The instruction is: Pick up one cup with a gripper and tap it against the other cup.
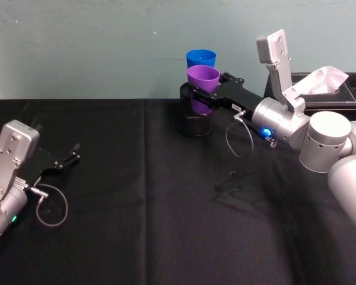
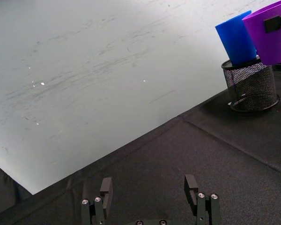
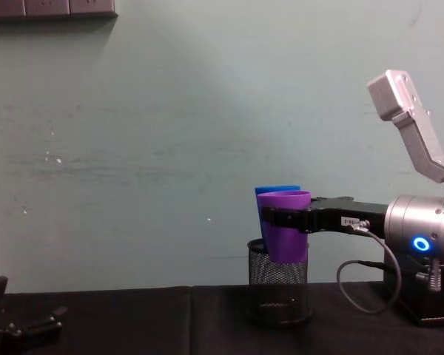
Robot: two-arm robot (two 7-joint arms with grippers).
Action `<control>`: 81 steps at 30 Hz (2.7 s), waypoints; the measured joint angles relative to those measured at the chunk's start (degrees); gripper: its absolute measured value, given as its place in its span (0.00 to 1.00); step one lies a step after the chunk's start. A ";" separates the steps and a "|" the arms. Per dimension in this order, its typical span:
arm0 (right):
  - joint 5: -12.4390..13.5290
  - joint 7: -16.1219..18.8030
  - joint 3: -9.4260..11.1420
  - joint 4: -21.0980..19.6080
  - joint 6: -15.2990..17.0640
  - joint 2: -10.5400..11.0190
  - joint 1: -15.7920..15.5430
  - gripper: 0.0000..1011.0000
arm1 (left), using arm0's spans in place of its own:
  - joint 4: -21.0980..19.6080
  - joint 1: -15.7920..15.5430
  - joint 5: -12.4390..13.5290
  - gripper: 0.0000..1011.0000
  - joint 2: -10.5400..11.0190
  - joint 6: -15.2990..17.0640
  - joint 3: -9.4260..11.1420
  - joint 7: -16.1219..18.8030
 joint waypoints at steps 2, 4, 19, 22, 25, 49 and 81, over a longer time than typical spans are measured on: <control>0.00 0.00 0.00 0.00 0.00 0.00 0.00 0.71 | 0.00 0.00 0.00 0.99 0.00 0.00 0.00 0.00; 0.00 0.00 0.00 0.00 0.00 0.00 0.00 0.71 | 0.00 0.00 0.00 0.99 0.00 0.00 0.00 0.00; 0.00 0.00 0.00 0.00 0.00 0.00 0.00 0.71 | 0.00 0.00 0.00 0.99 0.00 0.00 0.00 0.00; 0.00 0.00 0.00 0.00 0.00 0.00 0.00 0.71 | 0.00 0.00 0.00 0.99 0.00 0.00 0.00 0.00; 0.00 0.00 0.00 0.00 0.00 0.00 0.00 0.71 | 0.00 0.00 0.00 0.99 0.00 0.00 0.00 0.00; 0.00 0.01 0.00 0.00 0.00 0.00 0.00 0.71 | 0.00 0.00 0.00 0.99 0.00 0.00 0.00 0.00; 3.73 1.90 -0.04 -18.55 5.21 6.11 -9.63 0.71 | 0.00 0.00 0.00 0.99 0.00 0.00 0.00 0.00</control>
